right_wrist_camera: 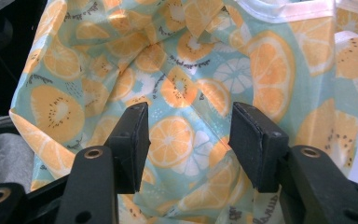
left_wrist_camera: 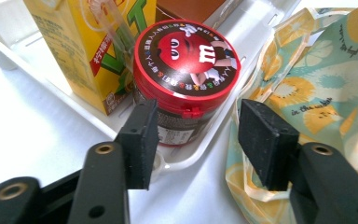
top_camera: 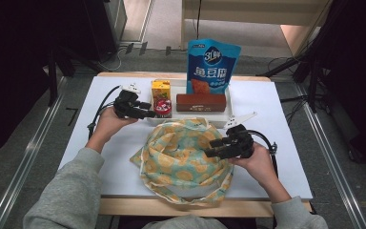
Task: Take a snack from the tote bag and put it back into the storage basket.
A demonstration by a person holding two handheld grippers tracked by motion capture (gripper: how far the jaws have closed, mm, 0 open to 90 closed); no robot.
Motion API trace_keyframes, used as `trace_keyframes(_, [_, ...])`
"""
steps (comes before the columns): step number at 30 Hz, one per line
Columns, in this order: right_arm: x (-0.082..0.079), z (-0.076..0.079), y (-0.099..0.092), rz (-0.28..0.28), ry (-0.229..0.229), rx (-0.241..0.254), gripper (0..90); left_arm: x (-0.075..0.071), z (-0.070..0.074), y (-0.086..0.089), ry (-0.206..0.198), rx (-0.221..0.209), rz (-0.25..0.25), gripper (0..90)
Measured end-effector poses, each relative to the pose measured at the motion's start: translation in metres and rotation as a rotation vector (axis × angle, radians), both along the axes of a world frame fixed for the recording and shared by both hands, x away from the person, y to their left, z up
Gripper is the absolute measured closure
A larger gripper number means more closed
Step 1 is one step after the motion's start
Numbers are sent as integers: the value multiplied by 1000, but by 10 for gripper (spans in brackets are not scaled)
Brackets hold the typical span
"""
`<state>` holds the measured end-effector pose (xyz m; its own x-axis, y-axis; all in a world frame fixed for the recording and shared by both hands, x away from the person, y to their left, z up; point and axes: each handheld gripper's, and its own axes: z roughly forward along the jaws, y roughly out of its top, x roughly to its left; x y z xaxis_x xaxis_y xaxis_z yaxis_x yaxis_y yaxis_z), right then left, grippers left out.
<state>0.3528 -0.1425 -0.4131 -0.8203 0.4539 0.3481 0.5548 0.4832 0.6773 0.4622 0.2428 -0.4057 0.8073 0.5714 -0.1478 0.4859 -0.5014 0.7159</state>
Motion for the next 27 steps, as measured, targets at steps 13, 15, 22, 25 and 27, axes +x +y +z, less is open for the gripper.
trace_keyframes(13, [-1,0,2,4,4,-5,492,-12,-5,7,39,-55,10,900])
trace_keyframes(15, [-1,0,2,3,4,-5,493,-12,-6,5,42,-61,6,900])
trace_keyframes(22, [0,0,1,2,1,-3,494,-11,-10,-5,39,-60,0,900])
trace_keyframes(25, [0,0,1,3,2,-3,494,-9,-12,-6,38,-58,10,900])
trace_keyframes(27, [0,0,1,2,2,-2,495,-7,-14,-5,40,-61,21,900])
